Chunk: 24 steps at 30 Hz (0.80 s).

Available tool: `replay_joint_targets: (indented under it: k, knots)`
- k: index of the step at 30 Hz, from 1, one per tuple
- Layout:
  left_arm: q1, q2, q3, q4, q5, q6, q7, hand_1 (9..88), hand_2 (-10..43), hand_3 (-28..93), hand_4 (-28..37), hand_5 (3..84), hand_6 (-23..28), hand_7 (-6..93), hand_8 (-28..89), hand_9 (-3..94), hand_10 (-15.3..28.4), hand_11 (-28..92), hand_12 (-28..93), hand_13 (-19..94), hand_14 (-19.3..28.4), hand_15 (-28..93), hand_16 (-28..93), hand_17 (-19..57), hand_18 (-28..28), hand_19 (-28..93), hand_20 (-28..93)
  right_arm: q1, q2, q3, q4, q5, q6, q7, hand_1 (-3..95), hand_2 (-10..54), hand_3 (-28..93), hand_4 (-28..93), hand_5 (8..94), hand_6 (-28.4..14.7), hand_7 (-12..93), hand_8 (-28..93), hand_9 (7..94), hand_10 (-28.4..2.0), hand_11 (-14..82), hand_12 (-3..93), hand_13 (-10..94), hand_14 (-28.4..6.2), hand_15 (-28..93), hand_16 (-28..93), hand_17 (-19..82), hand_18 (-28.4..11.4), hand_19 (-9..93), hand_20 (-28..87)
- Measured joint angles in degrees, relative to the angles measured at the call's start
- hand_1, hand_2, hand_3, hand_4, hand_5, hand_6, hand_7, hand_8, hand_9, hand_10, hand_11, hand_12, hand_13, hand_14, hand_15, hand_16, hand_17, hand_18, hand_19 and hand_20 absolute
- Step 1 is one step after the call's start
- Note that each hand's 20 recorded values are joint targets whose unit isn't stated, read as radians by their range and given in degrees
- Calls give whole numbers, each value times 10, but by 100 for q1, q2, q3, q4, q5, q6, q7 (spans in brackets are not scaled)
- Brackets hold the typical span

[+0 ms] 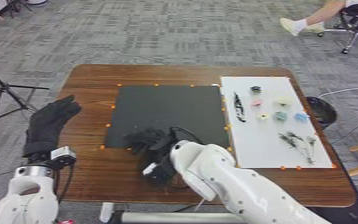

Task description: Arrange flowers

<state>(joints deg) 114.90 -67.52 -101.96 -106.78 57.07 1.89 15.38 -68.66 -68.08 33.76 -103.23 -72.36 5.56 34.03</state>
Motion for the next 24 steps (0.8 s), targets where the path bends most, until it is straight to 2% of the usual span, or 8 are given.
replay_joint_targets:
  k: [9,24]
  knots:
    - [51,9,-64,-48,0,3,-7,219,39,707,-283,508,39,130,-69,492,151,202,117,378,190,241,0,67,129,116,208,-262,434,-9,-595,276,-51,110,247,124,530,-85,603,-65,61,-58,600,-158,75,95,870,-81,426,308,487,-192,875,431]
    - [-33,9,25,-28,0,-2,-3,219,39,707,-283,508,40,129,-70,492,152,202,117,378,189,241,0,67,130,117,208,-138,283,98,-196,9,-114,-52,246,128,528,-83,605,-62,65,-58,603,-154,75,96,870,-81,428,308,486,-193,876,434]
